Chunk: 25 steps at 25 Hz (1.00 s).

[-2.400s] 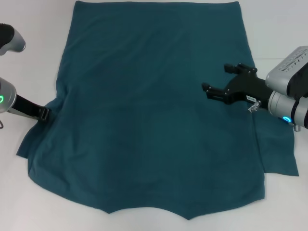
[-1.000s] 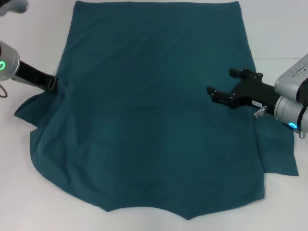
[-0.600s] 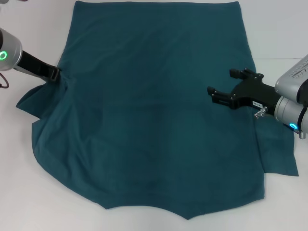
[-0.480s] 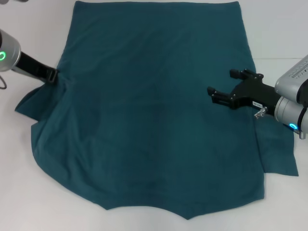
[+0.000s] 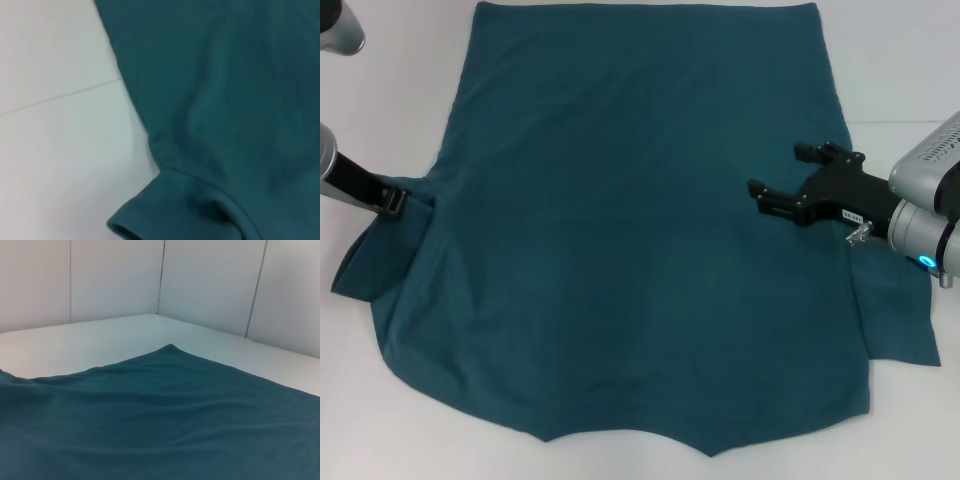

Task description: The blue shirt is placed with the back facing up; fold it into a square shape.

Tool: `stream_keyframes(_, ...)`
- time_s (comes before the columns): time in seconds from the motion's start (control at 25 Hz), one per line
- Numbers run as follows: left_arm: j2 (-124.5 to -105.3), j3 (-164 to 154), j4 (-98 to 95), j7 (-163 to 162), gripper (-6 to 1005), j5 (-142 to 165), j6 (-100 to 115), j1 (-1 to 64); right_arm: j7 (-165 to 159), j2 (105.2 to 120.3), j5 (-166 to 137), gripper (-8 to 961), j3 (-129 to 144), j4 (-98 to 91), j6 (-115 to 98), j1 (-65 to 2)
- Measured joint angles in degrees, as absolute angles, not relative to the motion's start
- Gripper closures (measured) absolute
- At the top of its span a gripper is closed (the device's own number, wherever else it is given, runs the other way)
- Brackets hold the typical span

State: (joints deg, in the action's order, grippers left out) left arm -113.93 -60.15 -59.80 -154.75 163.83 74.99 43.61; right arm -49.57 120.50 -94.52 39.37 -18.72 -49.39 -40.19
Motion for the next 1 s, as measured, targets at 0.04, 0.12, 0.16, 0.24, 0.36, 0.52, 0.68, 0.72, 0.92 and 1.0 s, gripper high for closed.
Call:
stream_keyframes(0.04, -113.75, -61.0, -60.0, -155.2, 984, 163.8, 75.0, 43.4, -49.6, 120.5, -94.5, 62, 39.4, -18.7, -49.4, -40.2)
stream_keyframes(0.12, -113.37, -63.0, -60.4, -156.2, 984, 163.9, 75.0, 43.1, -49.6, 120.5, -94.5, 62, 39.4, -18.7, -49.5, -40.2)
stream_keyframes(0.16, -113.33, -63.4, -60.5, -156.3, 984, 163.9, 74.9, 43.1, -49.6, 120.5, -94.5, 62, 39.4, -18.7, -49.6, -40.2)
stream_keyframes(0.24, -113.31, -64.6, -60.9, -156.6, 984, 163.9, 74.7, 43.2, -49.6, 120.5, -94.5, 62, 39.4, -18.7, -49.9, -40.2)
stream_keyframes(0.36, -113.27, -67.8, -61.7, -157.9, 983, 164.0, 74.0, 43.8, -49.8, 120.5, -94.5, 63, 39.2, -18.7, -50.7, -40.0)
stream_keyframes(0.52, -112.96, -69.6, -61.9, -158.7, 983, 164.1, 73.7, 44.6, -50.2, 120.5, -94.5, 63, 39.2, -18.9, -51.0, -39.5)
stream_keyframes(0.68, -112.34, -70.4, -61.4, -158.9, 985, 164.1, 73.8, 45.6, -50.3, 120.5, -94.5, 63, 39.2, -18.9, -51.0, -39.2)
stream_keyframes(0.72, -112.06, -70.6, -61.2, -158.9, 985, 164.1, 73.9, 45.8, -50.3, 120.5, -94.5, 63, 39.2, -18.9, -51.0, -39.2)
stream_keyframes(0.92, -111.11, -72.2, -60.6, -159.4, 985, 164.2, 74.3, 45.9, -50.3, 120.5, -94.5, 63, 39.2, -18.9, -51.1, -39.0)
stream_keyframes(1.0, -110.73, -72.7, -60.2, -159.6, 985, 164.2, 74.4, 45.8, -50.3, 120.5, -94.5, 64, 39.2, -18.9, -51.4, -39.0)
